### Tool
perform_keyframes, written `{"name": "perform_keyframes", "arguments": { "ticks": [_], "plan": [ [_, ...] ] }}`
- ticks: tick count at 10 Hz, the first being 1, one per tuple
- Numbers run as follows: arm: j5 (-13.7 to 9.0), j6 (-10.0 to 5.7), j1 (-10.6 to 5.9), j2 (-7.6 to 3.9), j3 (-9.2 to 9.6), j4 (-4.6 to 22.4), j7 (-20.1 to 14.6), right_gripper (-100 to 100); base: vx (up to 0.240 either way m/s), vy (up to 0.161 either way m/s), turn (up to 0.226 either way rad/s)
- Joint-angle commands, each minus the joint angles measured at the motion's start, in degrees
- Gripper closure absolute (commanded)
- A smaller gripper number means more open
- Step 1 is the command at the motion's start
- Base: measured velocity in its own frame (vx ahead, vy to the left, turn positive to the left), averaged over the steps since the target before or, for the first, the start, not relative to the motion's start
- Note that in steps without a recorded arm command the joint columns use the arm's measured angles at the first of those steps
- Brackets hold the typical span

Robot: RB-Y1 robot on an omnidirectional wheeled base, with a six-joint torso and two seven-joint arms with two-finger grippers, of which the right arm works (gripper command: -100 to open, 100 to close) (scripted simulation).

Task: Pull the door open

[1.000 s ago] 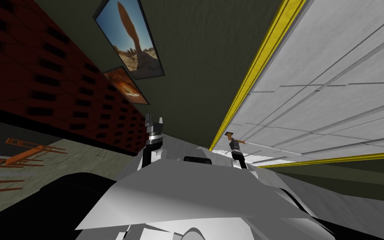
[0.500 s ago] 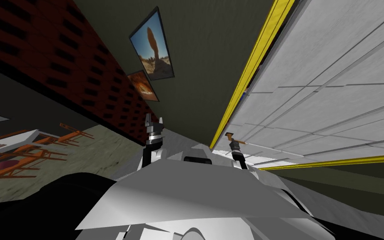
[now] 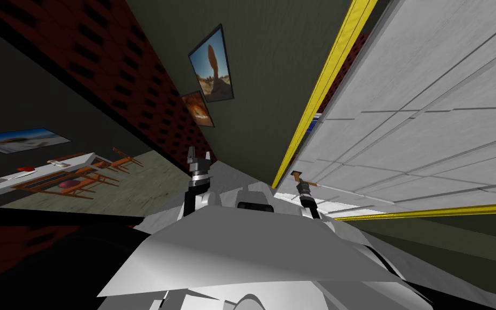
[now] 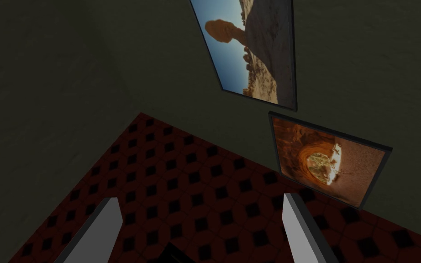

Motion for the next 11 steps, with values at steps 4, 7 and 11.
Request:
{"name": "perform_keyframes", "arguments": {
  "ticks": [4, 7, 11],
  "plan": [
    [1.15, -0.83, 0.76, -0.48, 0.98, -0.13, -1.44, 100, -0.162, -0.033, 0.084],
    [2.35, -2.31, 1.96, -1.72, 2.71, -0.65, -3.62, 100, -0.227, -0.037, 0.089],
    [3.42, -3.50, 2.84, -2.67, 4.26, -1.07, -5.38, 100, -0.221, -0.045, 0.075]
  ]
}}
